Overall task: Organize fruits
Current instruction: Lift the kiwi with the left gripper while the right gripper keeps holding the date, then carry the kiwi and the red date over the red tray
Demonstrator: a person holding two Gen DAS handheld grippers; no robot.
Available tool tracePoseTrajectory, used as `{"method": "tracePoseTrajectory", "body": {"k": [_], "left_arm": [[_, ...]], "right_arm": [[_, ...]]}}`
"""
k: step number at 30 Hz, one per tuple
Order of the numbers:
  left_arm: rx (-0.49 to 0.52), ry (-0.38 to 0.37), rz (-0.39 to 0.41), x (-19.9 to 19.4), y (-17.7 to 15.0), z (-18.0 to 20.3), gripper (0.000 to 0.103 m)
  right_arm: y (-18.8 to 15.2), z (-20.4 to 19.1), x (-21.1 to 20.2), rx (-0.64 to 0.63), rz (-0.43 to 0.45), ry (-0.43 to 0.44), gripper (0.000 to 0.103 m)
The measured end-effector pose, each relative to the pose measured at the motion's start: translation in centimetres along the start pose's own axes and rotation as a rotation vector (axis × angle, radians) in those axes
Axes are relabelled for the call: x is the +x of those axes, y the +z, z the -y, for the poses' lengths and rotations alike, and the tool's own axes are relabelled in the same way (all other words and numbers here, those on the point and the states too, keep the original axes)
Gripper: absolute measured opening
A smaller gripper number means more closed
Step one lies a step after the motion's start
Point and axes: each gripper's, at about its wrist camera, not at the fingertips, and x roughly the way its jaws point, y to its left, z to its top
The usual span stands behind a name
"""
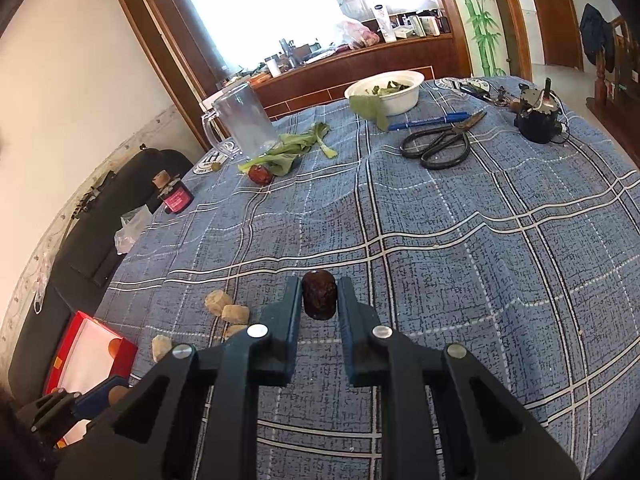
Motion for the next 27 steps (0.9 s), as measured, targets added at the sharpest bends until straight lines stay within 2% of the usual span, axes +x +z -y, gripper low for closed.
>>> {"method": "tracePoseTrajectory", "body": {"k": [8,18,27], "left_arm": [[-0.04,0.012,0.037,-2.5,-0.5,-2.0,0.026],[-0.099,0.033,0.094,-6.3,-2.2,-6.4,0.026],[-0.162,0.169,0.156,-8.6,-3.2,-10.7,0.026]], "right_arm": [[-0.1,-0.2,0.1,-0.016,-0.002,-0.001,0.02],[-0.2,1.5,0.8,0.004,0.004,-0.066,0.019],[-0.3,2.4,0.7,0.02,0.028,-0.099,0.019]]}}
